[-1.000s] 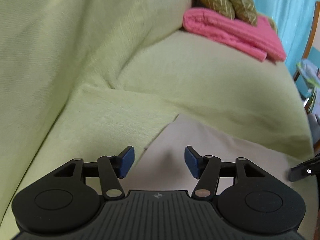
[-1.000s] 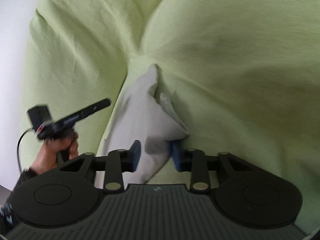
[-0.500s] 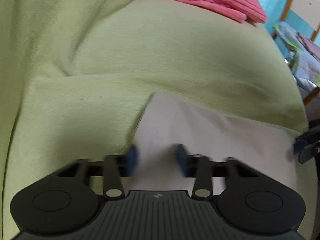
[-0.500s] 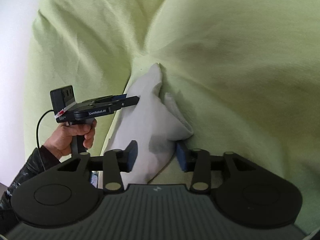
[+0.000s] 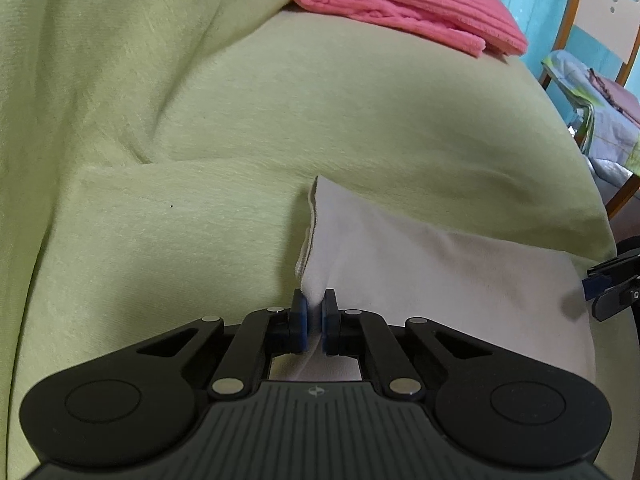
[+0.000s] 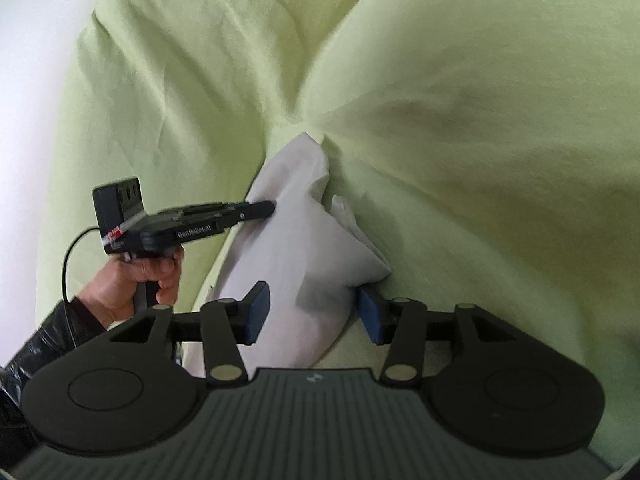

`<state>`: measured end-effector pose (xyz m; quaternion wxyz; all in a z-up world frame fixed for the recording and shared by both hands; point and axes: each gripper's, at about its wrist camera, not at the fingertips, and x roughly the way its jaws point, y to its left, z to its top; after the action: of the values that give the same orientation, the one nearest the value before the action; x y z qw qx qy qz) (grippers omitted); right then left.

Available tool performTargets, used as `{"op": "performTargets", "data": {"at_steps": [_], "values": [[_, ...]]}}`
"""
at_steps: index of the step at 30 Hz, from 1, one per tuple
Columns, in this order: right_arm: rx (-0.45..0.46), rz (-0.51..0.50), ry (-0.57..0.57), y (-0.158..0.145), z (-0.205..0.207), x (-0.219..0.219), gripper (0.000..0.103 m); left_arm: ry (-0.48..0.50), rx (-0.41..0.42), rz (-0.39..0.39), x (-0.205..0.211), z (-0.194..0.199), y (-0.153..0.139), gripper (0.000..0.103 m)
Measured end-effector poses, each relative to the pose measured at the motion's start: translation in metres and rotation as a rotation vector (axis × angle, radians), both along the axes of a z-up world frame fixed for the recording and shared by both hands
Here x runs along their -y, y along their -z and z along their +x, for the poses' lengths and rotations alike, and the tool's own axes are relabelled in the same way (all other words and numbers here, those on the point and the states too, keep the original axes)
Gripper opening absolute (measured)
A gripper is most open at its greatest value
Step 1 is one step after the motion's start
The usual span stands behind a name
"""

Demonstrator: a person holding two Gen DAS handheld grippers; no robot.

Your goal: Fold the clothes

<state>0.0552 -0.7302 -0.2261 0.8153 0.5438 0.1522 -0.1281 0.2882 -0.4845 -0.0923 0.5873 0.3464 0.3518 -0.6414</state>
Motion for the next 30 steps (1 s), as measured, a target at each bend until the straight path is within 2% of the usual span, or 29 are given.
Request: {"op": "performTargets", "data": {"at_steps": [2, 6, 8, 10, 12, 13, 15, 19, 23, 27, 30], "values": [[0.02, -0.011, 0.005, 0.0, 0.004, -0.002, 0.051, -0.012, -0.009, -0.008, -0.001, 0.002, 0.001, 0.004], [0.012, 0.017, 0.021, 0.002, 0.006, 0.002, 0.042, -0.035, -0.015, -0.033, -0.005, 0.003, -0.001, 0.004], [-0.004, 0.017, 0.017, 0.003, 0.007, 0.004, 0.032, -0.046, -0.016, -0.049, -0.008, 0.002, -0.002, 0.004], [-0.021, 0.039, 0.009, 0.006, 0.008, 0.009, 0.008, -0.056, -0.017, -0.064, -0.011, 0.002, -0.003, 0.004], [-0.013, 0.067, -0.014, 0.005, 0.009, 0.015, 0.008, -0.075, -0.012, -0.092, -0.018, 0.0, -0.009, 0.004], [-0.008, 0.037, -0.031, -0.002, 0.01, 0.017, 0.007, -0.086, -0.007, -0.109, -0.022, 0.0, -0.014, 0.003], [0.003, -0.03, -0.069, -0.019, 0.013, 0.02, 0.007, -0.119, 0.01, -0.152, -0.034, 0.001, -0.029, 0.003], [0.02, -0.217, -0.17, -0.069, 0.034, 0.034, 0.007, -0.241, 0.032, -0.295, -0.074, 0.011, -0.083, 0.003], [0.081, -0.502, -0.273, -0.152, 0.062, 0.045, 0.007, -0.369, 0.048, -0.483, -0.134, 0.012, -0.154, 0.004], [0.169, -0.788, -0.336, -0.239, 0.066, 0.03, 0.007, -0.444, 0.071, -0.655, -0.2, -0.016, -0.211, 0.004], [0.219, -0.955, -0.395, -0.283, 0.054, 0.003, 0.007, -0.487, 0.088, -0.736, -0.249, -0.053, -0.228, 0.004]]}}
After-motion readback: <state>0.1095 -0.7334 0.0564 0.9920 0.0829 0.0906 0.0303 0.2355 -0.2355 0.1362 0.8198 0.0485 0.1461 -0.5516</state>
